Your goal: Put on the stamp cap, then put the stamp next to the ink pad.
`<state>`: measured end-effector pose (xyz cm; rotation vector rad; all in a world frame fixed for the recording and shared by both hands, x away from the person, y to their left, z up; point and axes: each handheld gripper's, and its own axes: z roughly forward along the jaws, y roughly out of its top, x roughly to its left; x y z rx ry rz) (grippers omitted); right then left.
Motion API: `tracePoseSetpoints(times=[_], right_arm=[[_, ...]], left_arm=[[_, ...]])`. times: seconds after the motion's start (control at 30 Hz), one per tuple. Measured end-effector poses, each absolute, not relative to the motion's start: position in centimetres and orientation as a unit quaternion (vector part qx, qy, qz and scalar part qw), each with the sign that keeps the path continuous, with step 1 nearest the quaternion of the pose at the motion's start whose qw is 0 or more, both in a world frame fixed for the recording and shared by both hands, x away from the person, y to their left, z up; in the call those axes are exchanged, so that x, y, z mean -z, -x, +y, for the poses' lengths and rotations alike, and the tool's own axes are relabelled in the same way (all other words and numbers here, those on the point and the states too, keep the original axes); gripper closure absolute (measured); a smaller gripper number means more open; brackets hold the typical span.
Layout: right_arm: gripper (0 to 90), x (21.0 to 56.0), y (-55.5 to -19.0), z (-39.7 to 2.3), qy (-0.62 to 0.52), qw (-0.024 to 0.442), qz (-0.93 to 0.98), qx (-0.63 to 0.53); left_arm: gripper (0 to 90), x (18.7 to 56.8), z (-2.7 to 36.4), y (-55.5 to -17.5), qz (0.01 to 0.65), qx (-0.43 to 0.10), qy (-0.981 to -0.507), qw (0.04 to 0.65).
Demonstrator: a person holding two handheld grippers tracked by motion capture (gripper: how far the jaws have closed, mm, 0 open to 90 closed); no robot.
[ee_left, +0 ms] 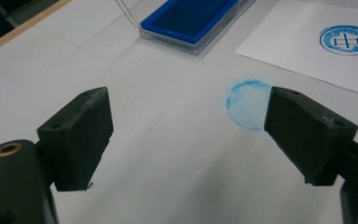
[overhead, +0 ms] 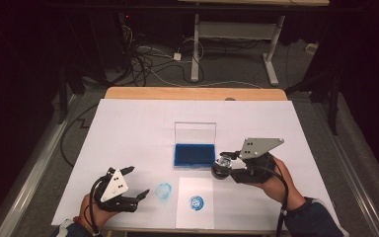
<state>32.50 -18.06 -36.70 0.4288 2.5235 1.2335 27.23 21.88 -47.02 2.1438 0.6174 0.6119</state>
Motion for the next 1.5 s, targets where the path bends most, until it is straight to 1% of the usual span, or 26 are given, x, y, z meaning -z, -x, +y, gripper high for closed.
tracePoseSetpoints(times=[0.2, 0.47, 0.7, 1.23, 1.5], right_arm=[[56.4, 36.7, -33.1, -18.4, -0.161, 0.162, 0.878, -0.422], [56.4, 37.0, -35.1, -19.0, -0.186, 0.17, 0.875, -0.413], [56.4, 37.4, -36.0, -19.0, -0.194, 0.182, 0.877, -0.401], [56.4, 38.6, -38.2, -17.6, -0.202, 0.186, 0.889, -0.365], [56.3, 39.5, -39.6, -17.6, -0.22, 0.188, 0.892, -0.348]], left_arm=[[14.8, 47.2, 22.1, -27.0, 0.246, -0.24, -0.851, 0.397], [14.8, 47.2, 22.0, -26.9, 0.243, -0.241, -0.852, 0.396], [14.8, 47.5, 21.9, -26.9, 0.242, -0.237, -0.855, 0.393], [14.8, 47.7, 21.7, -26.9, 0.239, -0.231, -0.86, 0.388], [14.8, 47.7, 21.6, -27.0, 0.238, -0.229, -0.861, 0.386]])
